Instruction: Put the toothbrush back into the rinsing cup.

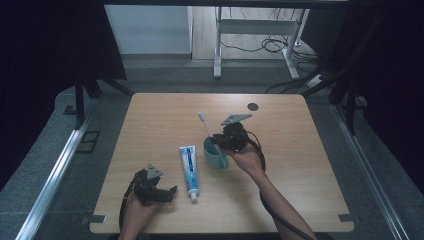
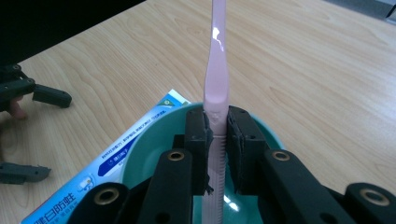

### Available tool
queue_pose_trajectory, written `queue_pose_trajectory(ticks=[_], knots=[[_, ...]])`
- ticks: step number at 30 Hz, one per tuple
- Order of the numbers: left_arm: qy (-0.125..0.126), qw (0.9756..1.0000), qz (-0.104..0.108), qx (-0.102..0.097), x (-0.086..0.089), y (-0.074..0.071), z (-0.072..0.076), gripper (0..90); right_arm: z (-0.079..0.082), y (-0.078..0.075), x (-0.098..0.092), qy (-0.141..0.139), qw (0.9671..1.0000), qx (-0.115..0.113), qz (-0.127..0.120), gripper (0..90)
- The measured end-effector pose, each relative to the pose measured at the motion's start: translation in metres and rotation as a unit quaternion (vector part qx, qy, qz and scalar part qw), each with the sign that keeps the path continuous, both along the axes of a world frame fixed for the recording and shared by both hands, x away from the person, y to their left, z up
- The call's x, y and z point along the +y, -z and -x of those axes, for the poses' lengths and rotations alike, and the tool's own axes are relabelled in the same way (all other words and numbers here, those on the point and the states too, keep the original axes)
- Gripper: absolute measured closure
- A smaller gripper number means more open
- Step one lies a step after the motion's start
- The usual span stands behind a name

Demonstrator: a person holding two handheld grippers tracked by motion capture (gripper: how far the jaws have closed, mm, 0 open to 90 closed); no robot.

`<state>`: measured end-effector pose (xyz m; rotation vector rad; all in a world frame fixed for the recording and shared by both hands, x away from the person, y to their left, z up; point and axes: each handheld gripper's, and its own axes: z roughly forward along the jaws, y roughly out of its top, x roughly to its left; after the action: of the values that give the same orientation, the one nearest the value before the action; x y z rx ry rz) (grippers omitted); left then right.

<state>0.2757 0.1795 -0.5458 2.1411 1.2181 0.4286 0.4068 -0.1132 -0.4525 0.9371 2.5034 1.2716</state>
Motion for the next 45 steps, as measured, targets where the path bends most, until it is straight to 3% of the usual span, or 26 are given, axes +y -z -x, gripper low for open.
queue_pose_trajectory(ticks=[21,45], knots=[[0.0,1.0,0.0,0.0,0.0,0.0,0.0,0.0,-0.001,0.015,0.004,-0.007,0.9996,0.025,0.015,78.6],[0.0,1.0,-0.001,0.0,0.0,0.0,0.0,0.0,-0.003,0.019,0.003,-0.009,0.9983,0.049,0.031,76.8]])
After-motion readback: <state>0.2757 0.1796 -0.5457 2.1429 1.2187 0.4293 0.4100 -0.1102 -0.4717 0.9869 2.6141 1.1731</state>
